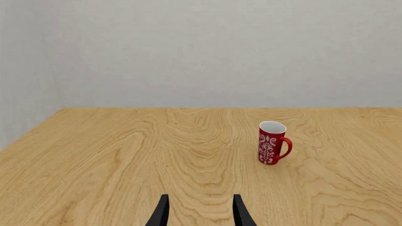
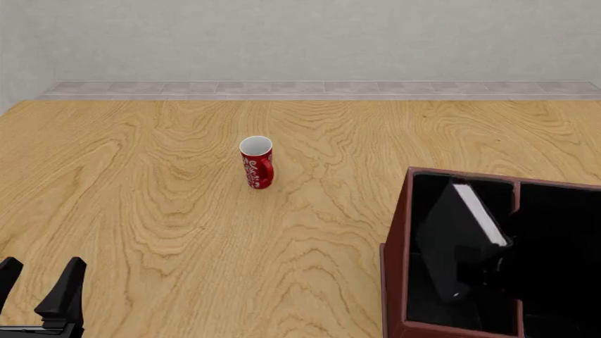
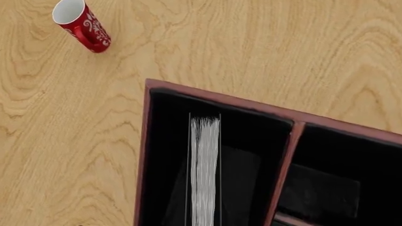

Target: Pick up the book and place it in the left compartment of the caddy.

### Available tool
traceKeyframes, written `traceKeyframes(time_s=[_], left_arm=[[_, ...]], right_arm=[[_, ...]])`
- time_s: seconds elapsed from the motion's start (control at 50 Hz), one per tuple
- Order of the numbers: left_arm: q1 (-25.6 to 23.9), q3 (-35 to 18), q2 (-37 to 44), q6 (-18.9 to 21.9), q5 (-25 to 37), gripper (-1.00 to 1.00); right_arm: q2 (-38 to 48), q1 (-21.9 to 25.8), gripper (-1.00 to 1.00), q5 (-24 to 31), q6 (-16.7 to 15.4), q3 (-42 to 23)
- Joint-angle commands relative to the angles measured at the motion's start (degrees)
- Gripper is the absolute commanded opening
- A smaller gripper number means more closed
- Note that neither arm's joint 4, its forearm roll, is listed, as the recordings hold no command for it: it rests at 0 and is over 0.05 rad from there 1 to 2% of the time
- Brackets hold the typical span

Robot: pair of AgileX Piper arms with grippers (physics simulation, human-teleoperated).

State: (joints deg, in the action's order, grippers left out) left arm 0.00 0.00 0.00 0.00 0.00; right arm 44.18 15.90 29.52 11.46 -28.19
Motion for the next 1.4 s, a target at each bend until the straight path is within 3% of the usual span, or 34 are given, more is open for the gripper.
traceKeyframes(time_s=[0.02, 0.5, 1.4], left_arm=[[0.00, 0.00, 0.00, 0.00, 0.00, 1.00], [0.00, 0.00, 0.00, 0.00, 0.00, 1.00], [0.00, 0.00, 0.00, 0.00, 0.00, 1.00]], right_arm=[[0.32, 0.00, -1.00, -1.65, 1.44, 0.98], [2.16, -0.76, -1.00, -5.20, 1.38, 4.15], [2.61, -0.55, -1.00, -7.10, 1.81, 5.42]])
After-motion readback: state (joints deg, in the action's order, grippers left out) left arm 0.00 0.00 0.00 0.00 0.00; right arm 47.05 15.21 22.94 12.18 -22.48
